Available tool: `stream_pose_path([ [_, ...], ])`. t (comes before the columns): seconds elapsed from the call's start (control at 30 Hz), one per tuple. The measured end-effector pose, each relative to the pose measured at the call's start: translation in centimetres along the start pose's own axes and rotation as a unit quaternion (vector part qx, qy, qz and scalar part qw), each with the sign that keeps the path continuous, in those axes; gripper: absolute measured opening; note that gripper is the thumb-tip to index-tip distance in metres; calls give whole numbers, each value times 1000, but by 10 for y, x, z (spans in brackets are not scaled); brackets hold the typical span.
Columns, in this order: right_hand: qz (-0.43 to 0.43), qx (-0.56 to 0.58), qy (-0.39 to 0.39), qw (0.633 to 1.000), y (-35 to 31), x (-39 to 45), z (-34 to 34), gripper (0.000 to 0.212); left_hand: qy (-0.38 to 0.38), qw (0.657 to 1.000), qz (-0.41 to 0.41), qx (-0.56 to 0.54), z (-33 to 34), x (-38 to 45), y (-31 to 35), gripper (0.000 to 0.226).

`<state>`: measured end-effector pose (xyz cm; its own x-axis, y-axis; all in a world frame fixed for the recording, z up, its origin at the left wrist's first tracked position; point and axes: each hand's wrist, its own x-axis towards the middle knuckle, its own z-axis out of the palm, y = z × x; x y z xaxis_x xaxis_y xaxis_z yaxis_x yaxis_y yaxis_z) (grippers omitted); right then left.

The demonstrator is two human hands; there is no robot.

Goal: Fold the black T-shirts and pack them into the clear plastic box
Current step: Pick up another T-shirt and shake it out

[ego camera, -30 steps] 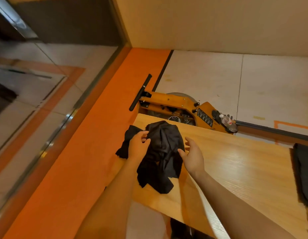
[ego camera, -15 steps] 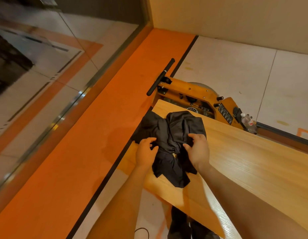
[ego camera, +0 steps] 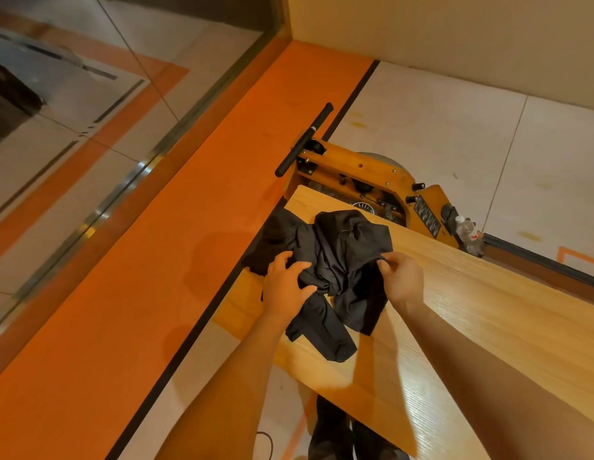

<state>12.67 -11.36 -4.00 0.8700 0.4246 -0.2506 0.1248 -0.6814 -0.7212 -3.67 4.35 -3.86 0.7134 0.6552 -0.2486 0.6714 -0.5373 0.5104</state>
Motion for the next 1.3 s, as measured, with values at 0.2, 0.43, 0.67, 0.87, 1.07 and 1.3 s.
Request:
stream_pose_path([
  [0.2, 50, 37, 57, 996, 13, 2, -41, 23, 0, 998, -13, 68, 12, 0, 26, 47],
  [0.43, 98, 73, 82, 989, 38, -2, -77, 22, -1, 998, 14, 66, 21, 1, 57, 50],
  [0.67, 171, 85, 24, 981, 69, -21, -82, 44, 11, 996, 51, 73, 39, -10, 76, 51],
  [0.87, 190, -34, -26, 981, 102, -62, -67, 52, -3, 995, 71, 75, 58, -29, 81, 47],
  [1.07, 114, -95, -60, 987, 105, -78, -51, 41, -11, 991, 100, 87, 68, -38, 85, 45],
  [1.3, 119, 76, 22, 990, 97, -75, -68, 10, -13, 982, 167, 83, 81, -43, 104, 42],
])
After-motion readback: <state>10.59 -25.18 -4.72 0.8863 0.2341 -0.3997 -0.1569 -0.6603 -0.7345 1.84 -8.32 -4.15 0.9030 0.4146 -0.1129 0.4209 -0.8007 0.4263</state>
